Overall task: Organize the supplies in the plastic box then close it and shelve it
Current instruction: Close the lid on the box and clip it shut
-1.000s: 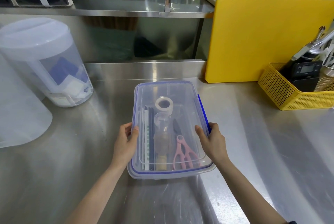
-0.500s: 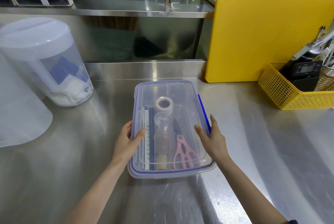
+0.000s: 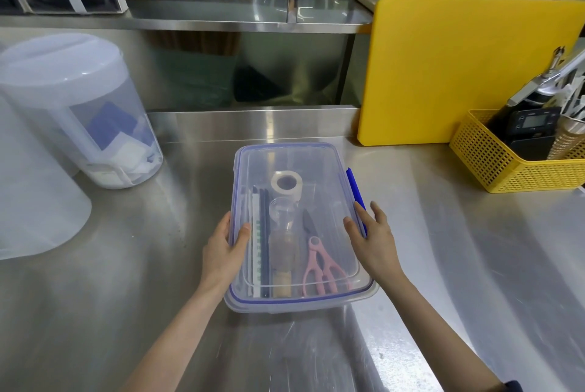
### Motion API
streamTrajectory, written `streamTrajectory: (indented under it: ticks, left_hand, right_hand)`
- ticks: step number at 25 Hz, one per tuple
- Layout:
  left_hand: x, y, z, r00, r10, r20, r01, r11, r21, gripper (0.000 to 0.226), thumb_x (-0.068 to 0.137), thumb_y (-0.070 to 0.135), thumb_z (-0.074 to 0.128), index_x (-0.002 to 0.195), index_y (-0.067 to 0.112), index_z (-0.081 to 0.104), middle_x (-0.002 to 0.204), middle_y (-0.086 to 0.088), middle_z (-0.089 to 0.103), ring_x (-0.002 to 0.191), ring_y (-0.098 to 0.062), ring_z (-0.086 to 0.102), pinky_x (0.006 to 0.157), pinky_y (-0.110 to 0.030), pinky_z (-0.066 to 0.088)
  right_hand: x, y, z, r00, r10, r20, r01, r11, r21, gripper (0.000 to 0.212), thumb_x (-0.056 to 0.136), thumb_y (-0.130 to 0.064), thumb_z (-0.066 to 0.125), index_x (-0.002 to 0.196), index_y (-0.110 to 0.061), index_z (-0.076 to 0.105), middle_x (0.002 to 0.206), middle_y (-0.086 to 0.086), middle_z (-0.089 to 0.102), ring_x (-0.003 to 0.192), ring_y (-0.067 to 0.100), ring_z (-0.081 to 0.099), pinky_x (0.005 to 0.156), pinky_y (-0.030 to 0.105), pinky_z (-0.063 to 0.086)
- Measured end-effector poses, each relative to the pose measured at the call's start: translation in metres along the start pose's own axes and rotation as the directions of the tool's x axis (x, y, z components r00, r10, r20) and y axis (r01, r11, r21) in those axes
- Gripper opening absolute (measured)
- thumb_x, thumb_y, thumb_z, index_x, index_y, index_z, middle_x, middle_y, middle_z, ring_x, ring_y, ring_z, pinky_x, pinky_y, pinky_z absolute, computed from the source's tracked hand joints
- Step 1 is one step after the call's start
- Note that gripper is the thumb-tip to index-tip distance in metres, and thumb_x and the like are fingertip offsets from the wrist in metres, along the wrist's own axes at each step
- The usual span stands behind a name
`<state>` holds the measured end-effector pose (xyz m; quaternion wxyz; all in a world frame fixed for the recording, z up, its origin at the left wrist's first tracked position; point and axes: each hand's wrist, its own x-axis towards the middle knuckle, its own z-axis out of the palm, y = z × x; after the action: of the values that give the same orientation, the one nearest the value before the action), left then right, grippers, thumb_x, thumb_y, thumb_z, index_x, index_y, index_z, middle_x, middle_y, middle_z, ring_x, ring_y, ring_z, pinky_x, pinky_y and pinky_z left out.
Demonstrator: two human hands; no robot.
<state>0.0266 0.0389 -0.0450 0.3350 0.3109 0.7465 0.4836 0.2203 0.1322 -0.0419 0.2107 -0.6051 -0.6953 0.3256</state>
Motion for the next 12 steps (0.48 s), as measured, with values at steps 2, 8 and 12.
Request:
streamTrajectory:
  ticks: [2,8,12]
  left_hand:
    - [0.0006,0.0001,-0.0002,1.000,-0.002,0.012,0.001,1.000,0.020,0.045,0.092,0.027,0.048,0.136,0.019,0.040,0.111,0.011,0.051,0.105,-0.014,0.056,0.099,-0.038,0.047]
    - [0.0007,0.0007,0.0011,1.000,0.019,0.020,-0.020,0.997,0.079,0.045,0.092,0.029,0.046,0.135,0.019,0.040,0.123,0.002,0.058,0.113,-0.022,0.058,0.099,-0.039,0.048]
    - [0.0003,0.0032,0.0038,1.000,0.020,0.016,-0.021,0.995,0.100,0.043,0.093,0.029,0.044,0.134,0.018,0.041,0.126,-0.001,0.058,0.111,-0.023,0.059,0.097,-0.039,0.048]
  right_hand:
    - [0.0006,0.0012,0.0027,0.999,-0.035,-0.002,0.035,0.999,-0.006,0.048,0.097,-0.027,0.041,0.142,-0.013,0.035,0.153,0.006,0.031,0.139,0.025,0.032,0.112,0.042,0.034]
    - [-0.0001,0.0011,0.0030,0.998,-0.054,-0.020,0.055,0.998,0.032,0.043,0.097,-0.019,0.040,0.139,-0.008,0.038,0.136,0.010,0.052,0.117,0.028,0.054,0.096,0.032,0.044]
    - [0.0008,0.0008,0.0031,0.999,-0.048,-0.018,0.049,0.998,0.029,0.044,0.097,-0.018,0.040,0.139,-0.007,0.037,0.138,0.010,0.051,0.119,0.027,0.053,0.098,0.032,0.043]
